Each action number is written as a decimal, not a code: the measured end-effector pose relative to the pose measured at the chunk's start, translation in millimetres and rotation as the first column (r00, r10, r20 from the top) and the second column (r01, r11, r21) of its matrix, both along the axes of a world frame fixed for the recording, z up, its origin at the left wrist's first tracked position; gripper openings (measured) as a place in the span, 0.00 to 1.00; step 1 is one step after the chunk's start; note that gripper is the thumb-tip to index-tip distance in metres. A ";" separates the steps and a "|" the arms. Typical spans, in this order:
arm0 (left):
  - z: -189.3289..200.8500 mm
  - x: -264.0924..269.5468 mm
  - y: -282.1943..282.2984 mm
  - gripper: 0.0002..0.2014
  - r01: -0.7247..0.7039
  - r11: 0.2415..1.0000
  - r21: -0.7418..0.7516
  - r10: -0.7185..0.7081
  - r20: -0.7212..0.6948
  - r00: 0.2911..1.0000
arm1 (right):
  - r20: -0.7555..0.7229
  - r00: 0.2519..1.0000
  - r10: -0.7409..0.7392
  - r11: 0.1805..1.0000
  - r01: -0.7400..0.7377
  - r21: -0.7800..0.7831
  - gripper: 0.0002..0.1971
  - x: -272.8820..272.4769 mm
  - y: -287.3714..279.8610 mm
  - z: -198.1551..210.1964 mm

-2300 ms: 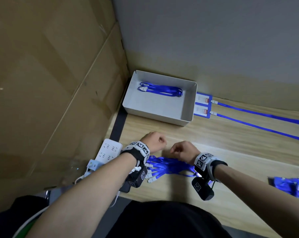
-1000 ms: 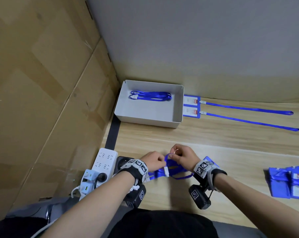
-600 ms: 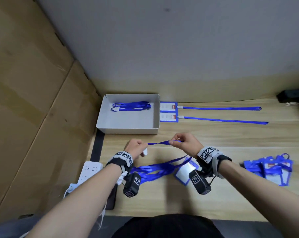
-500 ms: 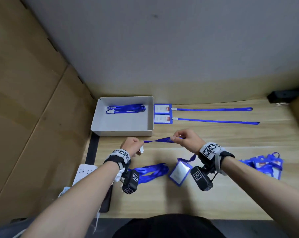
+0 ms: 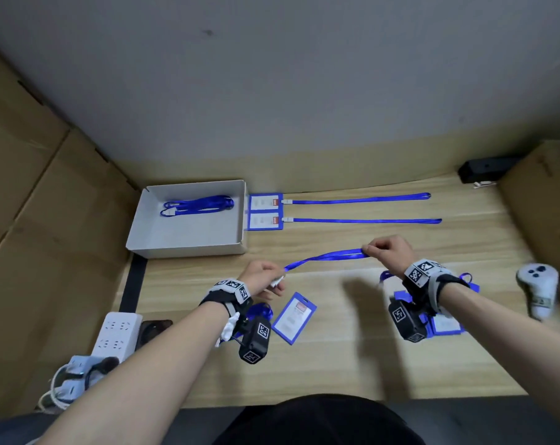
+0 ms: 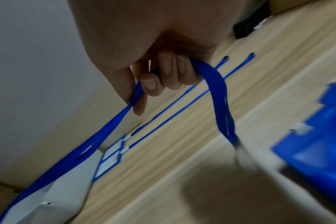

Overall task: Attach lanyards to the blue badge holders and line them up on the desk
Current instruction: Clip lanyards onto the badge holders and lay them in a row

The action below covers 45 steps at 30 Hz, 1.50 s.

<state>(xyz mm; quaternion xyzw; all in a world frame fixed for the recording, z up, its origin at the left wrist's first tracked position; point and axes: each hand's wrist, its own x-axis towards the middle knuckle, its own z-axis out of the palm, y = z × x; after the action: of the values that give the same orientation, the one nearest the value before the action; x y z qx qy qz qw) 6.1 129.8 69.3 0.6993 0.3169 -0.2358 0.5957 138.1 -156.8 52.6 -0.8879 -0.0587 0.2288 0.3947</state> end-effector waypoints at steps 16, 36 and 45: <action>-7.1 18.2 -71.4 0.05 0.159 0.986 -0.052 -0.156 0.053 0.986 | 0.086 0.994 0.068 0.996 -0.063 -0.063 0.11 -23.6 -39.5 -40.7; 1.9 20.4 -72.3 0.03 0.236 0.972 -0.009 -0.234 0.100 0.967 | -0.418 0.851 0.319 0.874 -0.093 0.478 0.19 -60.5 11.9 -13.4; 0.8 14.6 -68.7 0.09 0.205 0.978 0.048 -0.209 0.108 0.972 | -0.295 0.936 0.190 0.894 -0.041 0.447 0.12 -58.4 12.0 -23.4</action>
<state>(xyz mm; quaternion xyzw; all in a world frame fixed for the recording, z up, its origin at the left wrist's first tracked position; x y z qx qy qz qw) 20.8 61.1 70.0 0.7516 0.2123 -0.2509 0.5719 79.7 -144.8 29.2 -0.7213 -0.0944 0.3792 0.5718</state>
